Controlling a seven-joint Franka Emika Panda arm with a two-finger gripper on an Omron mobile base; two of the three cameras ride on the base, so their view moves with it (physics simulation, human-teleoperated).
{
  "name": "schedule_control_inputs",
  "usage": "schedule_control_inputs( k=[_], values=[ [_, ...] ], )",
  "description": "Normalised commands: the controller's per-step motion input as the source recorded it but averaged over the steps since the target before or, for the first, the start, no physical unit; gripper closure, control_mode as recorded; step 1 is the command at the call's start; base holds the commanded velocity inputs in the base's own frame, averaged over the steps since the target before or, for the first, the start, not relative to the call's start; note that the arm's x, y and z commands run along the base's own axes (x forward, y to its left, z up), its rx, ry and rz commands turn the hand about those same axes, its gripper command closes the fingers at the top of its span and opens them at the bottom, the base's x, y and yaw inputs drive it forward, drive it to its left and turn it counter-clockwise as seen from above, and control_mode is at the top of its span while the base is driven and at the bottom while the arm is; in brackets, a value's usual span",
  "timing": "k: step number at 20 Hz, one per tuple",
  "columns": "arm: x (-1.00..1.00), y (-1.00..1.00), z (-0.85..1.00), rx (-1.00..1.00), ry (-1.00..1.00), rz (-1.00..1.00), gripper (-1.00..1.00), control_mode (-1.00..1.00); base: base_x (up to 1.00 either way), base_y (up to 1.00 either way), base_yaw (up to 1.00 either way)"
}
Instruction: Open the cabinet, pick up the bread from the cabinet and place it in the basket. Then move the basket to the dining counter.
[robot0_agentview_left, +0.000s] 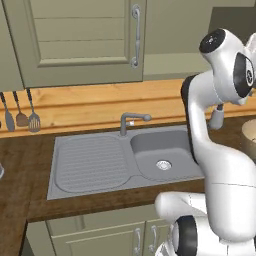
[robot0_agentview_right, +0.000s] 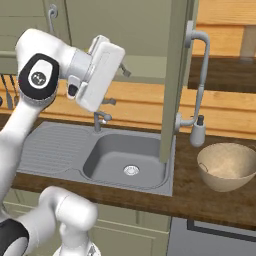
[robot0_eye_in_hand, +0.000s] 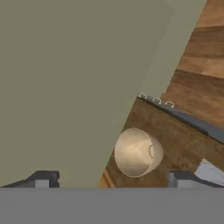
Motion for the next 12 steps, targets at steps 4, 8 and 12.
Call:
schedule_control_inputs(
  k=[4, 8, 12],
  values=[
    [-0.20, 1.00, 0.05, -0.07, 0.12, 0.68, -1.00, -1.00, 0.00, 0.00, 0.00],
    [-0.59, 0.92, 0.00, -0.20, 0.16, 0.82, -1.00, -1.00, 0.00, 0.00, 0.00],
    [-0.55, 0.74, 0.00, -0.30, 0.16, 0.80, -1.00, -1.00, 0.00, 0.00, 0.00]
  ],
)
